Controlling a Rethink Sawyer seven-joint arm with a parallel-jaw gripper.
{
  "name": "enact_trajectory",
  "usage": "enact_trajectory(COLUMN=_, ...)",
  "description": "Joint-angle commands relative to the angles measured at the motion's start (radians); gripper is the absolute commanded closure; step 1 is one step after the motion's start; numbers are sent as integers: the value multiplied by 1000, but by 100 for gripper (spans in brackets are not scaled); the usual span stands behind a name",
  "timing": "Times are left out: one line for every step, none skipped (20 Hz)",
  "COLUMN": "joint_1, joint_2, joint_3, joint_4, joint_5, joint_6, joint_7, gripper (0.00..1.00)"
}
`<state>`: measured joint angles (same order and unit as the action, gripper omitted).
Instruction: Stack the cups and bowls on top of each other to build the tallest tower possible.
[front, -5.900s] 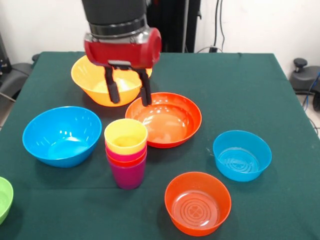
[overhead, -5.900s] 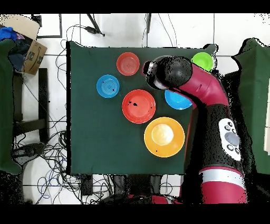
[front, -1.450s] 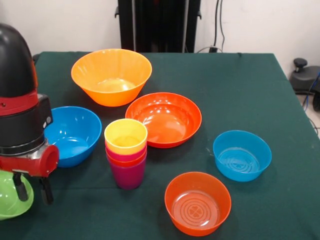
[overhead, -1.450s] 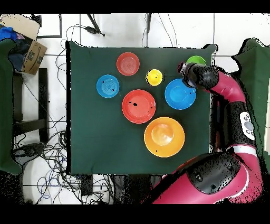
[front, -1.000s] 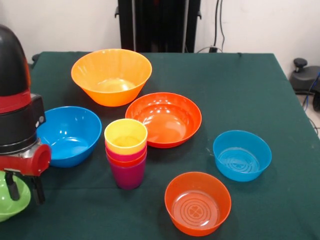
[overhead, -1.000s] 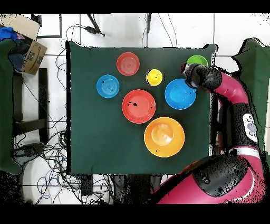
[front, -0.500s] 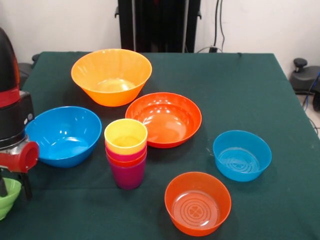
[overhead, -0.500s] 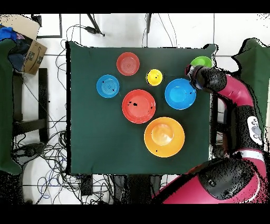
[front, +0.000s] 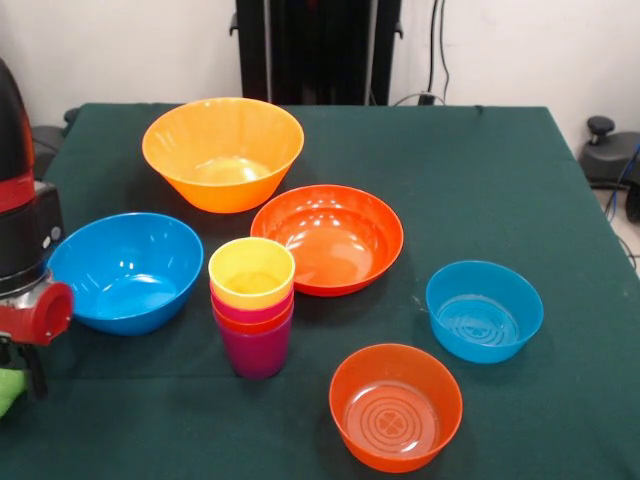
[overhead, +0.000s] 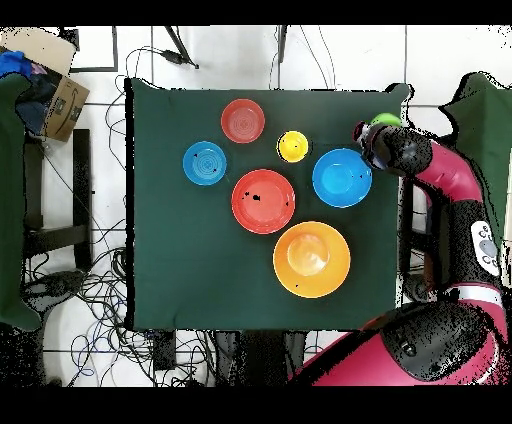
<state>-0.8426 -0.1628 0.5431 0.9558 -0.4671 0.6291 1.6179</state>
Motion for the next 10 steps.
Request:
enact_trajectory(joint_1=-2, joint_2=25, joint_3=73, joint_4=68, joint_5=-78, joint_6=-29, joint_7=-303, gripper=100)
enact_trajectory(joint_1=-4, joint_2=26, joint_3=77, joint_4=69, joint_5=-78, joint_6=-27, joint_7=-302, gripper=100)
enact_trajectory(joint_1=-6, joint_2=27, joint_3=80, joint_4=68, joint_5=-79, joint_6=-24, joint_7=-304, gripper=100)
enact_trajectory(joint_1=-5, joint_2=27, joint_3=81, joint_4=68, joint_5=-80, joint_6=-21, joint_7=-298, gripper=100)
enact_trajectory(joint_1=-7, joint_2=26, joint_3=82, joint_4=69, joint_5=-81, joint_6=-23, joint_7=-297, gripper=100)
enact_trajectory(joint_1=-5, joint_2=25, joint_3=79, joint_4=68, joint_5=-83, joint_6=-20, joint_7=-290, gripper=100)
enact_trajectory(joint_1=-4, joint_2=24, joint_3=78, joint_4=68, joint_5=-84, joint_6=-16, joint_7=-285, gripper=100)
enact_trajectory(joint_1=-2, joint_2=23, joint_3=76, joint_4=67, joint_5=-84, joint_6=-14, joint_7=-280, gripper=100)
enact_trajectory(joint_1=-3, joint_2=23, joint_3=77, joint_4=66, joint_5=-83, joint_6=-9, joint_7=-279, gripper=100)
enact_trajectory(joint_1=0, joint_2=22, joint_3=76, joint_4=61, joint_5=-76, joint_6=9, joint_7=-276, gripper=100)
